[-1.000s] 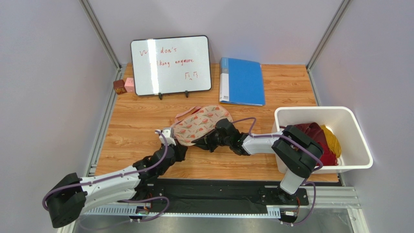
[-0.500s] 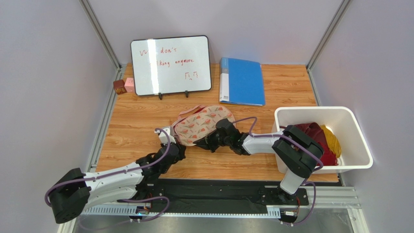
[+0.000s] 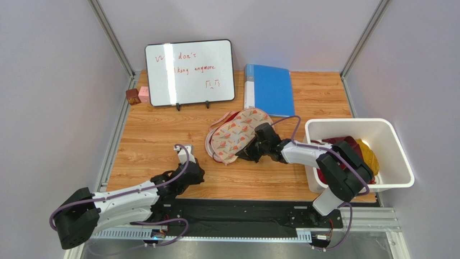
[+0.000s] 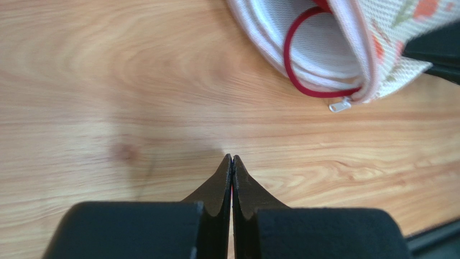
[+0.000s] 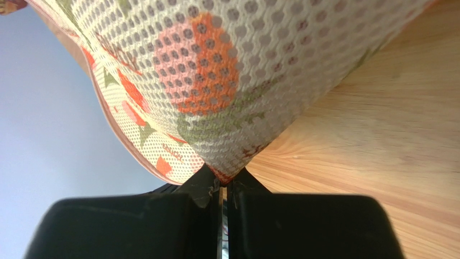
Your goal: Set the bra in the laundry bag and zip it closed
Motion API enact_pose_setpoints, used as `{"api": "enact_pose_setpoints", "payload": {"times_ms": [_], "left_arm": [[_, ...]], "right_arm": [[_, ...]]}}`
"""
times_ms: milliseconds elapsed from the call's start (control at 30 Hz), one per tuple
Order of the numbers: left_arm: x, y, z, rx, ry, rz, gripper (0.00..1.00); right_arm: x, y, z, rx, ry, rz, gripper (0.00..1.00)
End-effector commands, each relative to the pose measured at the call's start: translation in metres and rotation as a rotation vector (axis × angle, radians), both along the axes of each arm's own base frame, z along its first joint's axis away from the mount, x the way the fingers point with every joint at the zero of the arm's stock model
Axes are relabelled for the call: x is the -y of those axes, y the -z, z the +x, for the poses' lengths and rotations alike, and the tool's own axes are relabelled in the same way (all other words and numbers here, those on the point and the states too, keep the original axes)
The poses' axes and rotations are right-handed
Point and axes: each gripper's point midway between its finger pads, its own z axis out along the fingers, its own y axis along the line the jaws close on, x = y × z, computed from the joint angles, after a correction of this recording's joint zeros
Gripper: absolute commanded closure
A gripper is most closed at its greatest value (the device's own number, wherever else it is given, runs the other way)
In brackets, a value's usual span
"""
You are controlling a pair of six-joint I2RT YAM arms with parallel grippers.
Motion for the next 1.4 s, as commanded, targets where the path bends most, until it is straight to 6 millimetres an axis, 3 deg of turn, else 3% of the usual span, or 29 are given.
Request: {"api": "enact_pose_setpoints", "payload": {"times_ms": [0, 33, 67, 167, 367, 500, 667, 867, 1000, 1267, 1367], "left_arm": [[0.05, -0.024, -0.011, 0.05, 0.268, -0.138, 1.0], [0.057, -0.026, -0.014, 0.049, 0.302, -0.155, 0.99], [0.069, -0.039, -0.011, 0.101, 0.347, -0.198, 0.84], [0.084, -0.043, -0.013, 0.13, 0.428, -0.205, 0.62], [0.108, -0.045, -0.01, 0.184, 0.484, -0.167, 0.47], [0.11, -0.037, 0.003, 0.216, 0.41, -0.087, 0.45], [0.106, -0.032, 0.02, 0.22, 0.295, -0.05, 0.45], [0.086, -0.027, 0.033, 0.205, 0.154, 0.017, 0.46], [0.082, -0.03, 0.037, 0.219, 0.119, 0.028, 0.55], [0.083, -0.038, 0.043, 0.253, 0.094, 0.011, 0.99], [0.076, -0.033, 0.042, 0.237, 0.058, 0.008, 1.0]], "right_arm": [[0.016, -0.015, -0.002, 0.096, -0.095, -0.041, 1.0], [0.016, -0.016, -0.005, 0.098, -0.11, -0.045, 1.0], [0.016, -0.018, -0.007, 0.088, -0.107, -0.037, 1.0], [0.013, -0.021, -0.013, 0.021, -0.068, 0.037, 1.0], [-0.003, -0.038, -0.011, -0.082, -0.011, 0.156, 0.99], [-0.012, -0.044, -0.008, -0.105, -0.006, 0.207, 0.99], [-0.011, -0.038, -0.011, -0.135, 0.009, 0.21, 0.99], [-0.008, -0.034, -0.012, -0.143, 0.025, 0.211, 1.0], [-0.011, -0.034, -0.013, -0.15, 0.014, 0.221, 1.0], [-0.006, -0.03, -0.015, -0.15, 0.028, 0.207, 1.0], [-0.004, -0.029, -0.015, -0.144, 0.037, 0.201, 1.0]]}}
